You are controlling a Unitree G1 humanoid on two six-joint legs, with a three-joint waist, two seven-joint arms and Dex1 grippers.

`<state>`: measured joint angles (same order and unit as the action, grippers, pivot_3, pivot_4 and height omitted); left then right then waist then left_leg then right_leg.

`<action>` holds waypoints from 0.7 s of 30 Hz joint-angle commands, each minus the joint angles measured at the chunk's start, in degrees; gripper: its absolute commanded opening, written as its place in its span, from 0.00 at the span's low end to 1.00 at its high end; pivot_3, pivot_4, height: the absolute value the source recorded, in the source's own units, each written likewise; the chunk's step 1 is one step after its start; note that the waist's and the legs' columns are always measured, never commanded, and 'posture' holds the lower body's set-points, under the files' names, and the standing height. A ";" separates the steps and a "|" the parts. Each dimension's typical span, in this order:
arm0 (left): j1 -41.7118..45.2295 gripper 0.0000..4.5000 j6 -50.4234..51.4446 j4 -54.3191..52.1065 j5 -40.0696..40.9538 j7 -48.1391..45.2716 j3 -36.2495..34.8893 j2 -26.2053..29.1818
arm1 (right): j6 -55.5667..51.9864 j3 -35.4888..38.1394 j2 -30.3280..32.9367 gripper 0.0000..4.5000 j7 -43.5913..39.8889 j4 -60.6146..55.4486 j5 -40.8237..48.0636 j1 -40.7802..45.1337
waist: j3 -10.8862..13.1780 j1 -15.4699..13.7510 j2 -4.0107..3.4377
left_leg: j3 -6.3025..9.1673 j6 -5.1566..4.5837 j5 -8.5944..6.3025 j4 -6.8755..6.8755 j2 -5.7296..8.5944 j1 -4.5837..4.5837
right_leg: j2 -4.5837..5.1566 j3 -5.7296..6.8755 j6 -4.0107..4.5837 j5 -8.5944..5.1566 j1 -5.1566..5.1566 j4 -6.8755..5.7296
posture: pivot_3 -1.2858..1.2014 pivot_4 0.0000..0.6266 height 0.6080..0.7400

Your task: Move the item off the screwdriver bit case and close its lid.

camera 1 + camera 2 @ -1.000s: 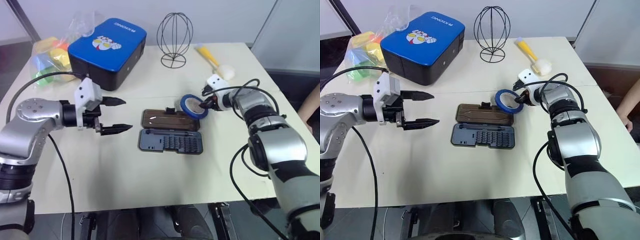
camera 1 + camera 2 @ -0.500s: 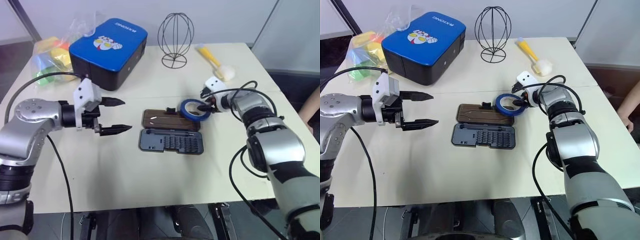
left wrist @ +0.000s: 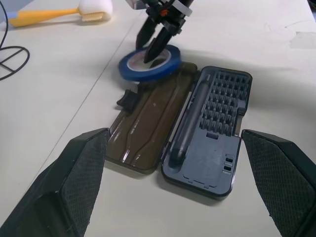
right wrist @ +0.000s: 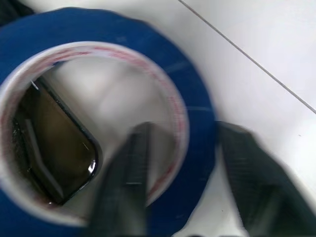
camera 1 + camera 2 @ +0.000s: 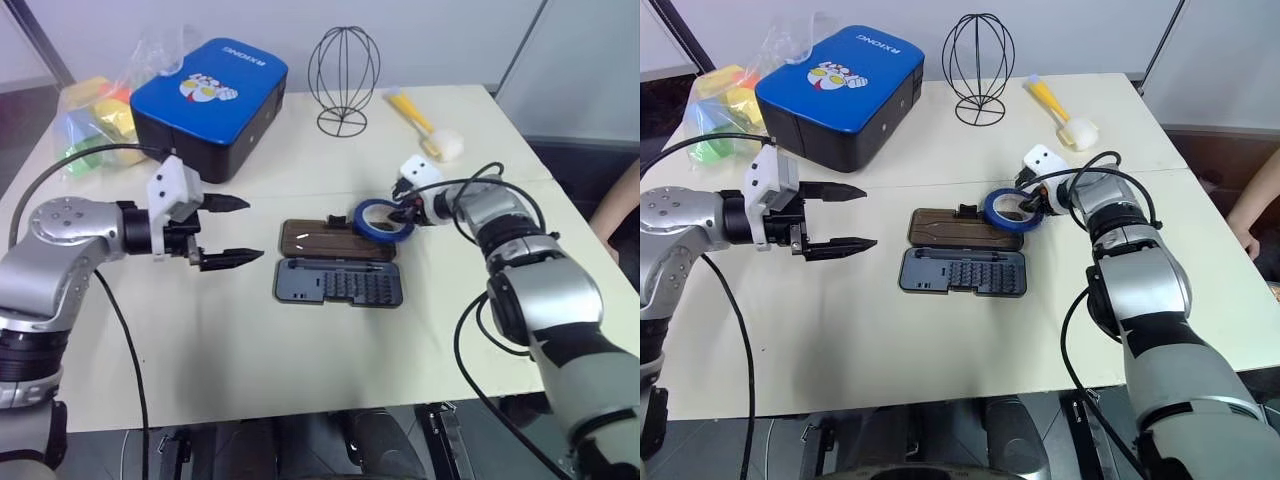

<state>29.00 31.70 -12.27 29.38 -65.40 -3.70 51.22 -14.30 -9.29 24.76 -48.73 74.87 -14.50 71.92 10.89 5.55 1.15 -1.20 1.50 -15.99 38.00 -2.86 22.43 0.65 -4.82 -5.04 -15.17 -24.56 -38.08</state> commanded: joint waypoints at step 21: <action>2.78 1.00 4.02 -7.65 6.77 -3.43 5.54 -4.56 | -29.91 14.60 33.58 0.07 -19.70 -71.06 11.33 -49.32 | 0.09 -2.53 -0.22 | -0.09 -0.09 -0.06 0.13 0.08 0.03 | 0.06 -0.12 -0.11 -0.20 -0.02 -0.03 | 0.52 0.24 0.98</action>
<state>30.44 36.65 -18.62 35.65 -68.45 2.06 46.62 -40.65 1.68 57.44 -69.86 8.46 -5.09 23.62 10.98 3.02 0.93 -1.38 1.41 -16.05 38.11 -2.76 22.33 0.65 -5.09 -5.15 -15.37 -24.54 -38.10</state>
